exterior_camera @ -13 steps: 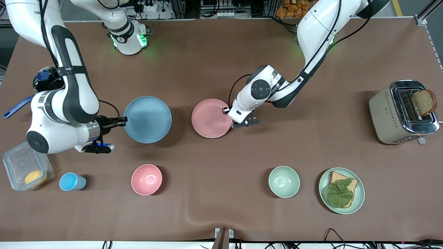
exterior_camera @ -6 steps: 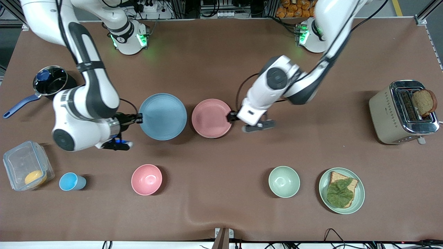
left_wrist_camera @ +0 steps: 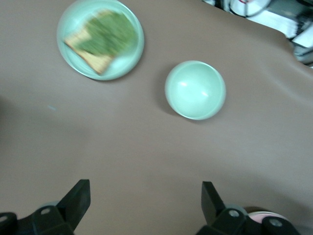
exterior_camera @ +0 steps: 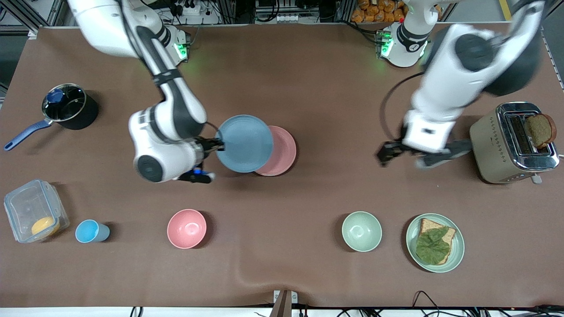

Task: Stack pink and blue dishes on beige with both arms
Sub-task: 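Lower the blue plate onto the pink plate while the left gripper withdraws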

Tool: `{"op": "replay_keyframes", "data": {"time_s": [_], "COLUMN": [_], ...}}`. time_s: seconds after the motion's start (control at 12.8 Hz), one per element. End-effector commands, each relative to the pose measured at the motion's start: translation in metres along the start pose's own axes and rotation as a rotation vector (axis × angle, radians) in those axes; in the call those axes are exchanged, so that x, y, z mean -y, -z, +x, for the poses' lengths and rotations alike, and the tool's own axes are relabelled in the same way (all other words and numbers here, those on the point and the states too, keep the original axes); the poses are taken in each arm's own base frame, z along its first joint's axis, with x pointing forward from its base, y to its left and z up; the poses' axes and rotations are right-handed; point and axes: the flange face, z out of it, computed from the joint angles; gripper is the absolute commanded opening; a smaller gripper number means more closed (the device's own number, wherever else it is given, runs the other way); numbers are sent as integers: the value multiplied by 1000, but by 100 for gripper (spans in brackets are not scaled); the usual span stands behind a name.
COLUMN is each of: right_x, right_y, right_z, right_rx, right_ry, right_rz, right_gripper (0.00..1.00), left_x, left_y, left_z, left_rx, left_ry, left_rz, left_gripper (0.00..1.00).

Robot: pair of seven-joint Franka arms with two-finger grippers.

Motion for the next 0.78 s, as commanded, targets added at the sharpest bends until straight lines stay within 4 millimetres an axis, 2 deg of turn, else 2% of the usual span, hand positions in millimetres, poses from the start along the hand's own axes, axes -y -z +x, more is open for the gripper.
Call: {"op": "replay_keyframes", "data": {"time_s": [0.0,0.16,0.39,0.7], "right_x": [29,41,45,46], "right_y": [-25,-43,-52,-57], "right_z": [1,1,6,10], "right_rx": [-2,0,-7,-4], "right_ry": [-15,-2,-5,-14], "right_rz": [-6,-18,-9,12], "right_gripper": [0,0,0,0], "left_x": [28,48,68,72], "left_y": [52,97,108,120], "left_z": [19,32,41,32], "left_rx": [16,25,42,81], "left_ry": [-67,-77,-161,-224], "left_rz": [55,71,81,95], "left_gripper": [100,100,100,100]}}
